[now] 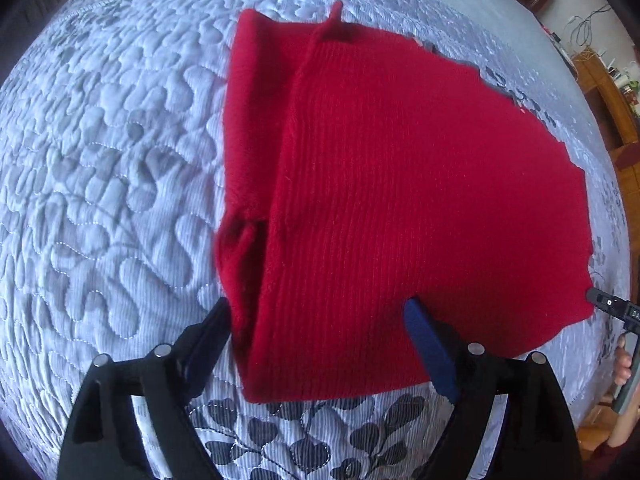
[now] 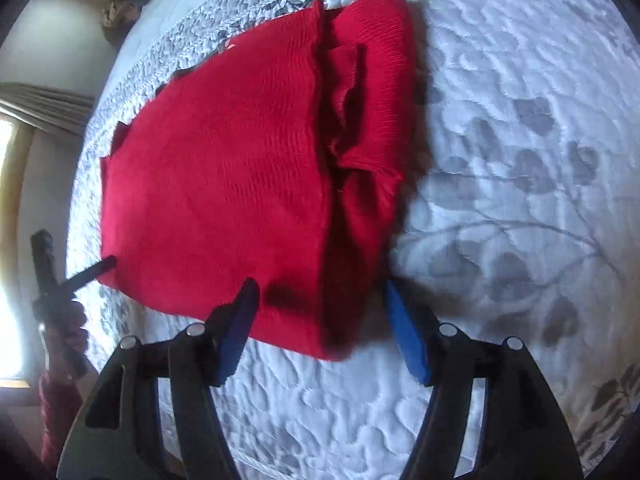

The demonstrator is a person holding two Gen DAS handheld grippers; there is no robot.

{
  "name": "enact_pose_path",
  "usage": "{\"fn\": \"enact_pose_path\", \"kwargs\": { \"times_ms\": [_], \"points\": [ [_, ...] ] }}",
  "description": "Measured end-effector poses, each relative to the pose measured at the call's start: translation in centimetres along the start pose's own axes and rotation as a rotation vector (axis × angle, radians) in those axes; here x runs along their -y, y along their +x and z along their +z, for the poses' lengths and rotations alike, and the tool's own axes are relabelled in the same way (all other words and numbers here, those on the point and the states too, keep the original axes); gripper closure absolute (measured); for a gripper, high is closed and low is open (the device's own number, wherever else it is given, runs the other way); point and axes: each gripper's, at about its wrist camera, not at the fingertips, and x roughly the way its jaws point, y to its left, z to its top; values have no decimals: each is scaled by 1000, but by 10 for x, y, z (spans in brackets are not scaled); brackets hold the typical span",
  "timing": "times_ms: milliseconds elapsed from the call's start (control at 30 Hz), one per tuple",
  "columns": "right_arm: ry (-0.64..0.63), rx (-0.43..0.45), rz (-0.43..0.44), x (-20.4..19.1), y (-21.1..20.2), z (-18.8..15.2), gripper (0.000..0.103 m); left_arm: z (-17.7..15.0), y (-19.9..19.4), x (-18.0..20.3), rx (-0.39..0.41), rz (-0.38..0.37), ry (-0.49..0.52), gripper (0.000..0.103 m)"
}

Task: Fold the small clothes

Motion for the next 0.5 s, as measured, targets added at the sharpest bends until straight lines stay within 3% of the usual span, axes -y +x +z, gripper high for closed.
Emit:
{"fn": "enact_pose_path", "kwargs": {
  "times_ms": [67, 133, 167, 200, 267, 500],
  "points": [
    [0, -3, -4, -6, 6, 3, 48, -2, -1, 6, -5, -1, -8, 25],
    [-20, 1, -20, -14, 9, 3, 63, -4, -3, 10, -3, 5, -9, 42],
    [-30, 2, -16, -17, 11, 3, 86, -5, -3, 12, -11, -1, -6, 58],
    [-19, -10, 22, -19, 12, 3, 92, -6, -4, 11, -20, -16, -15, 74],
    [-8, -2, 21, -20, 7, -1, 93, -6, -6, 8, -29, -46, -39, 85],
    [-33, 49, 56, -26, -45, -30, 94, -37, -53, 12, 27, -95, -33, 88]
  ]
}}
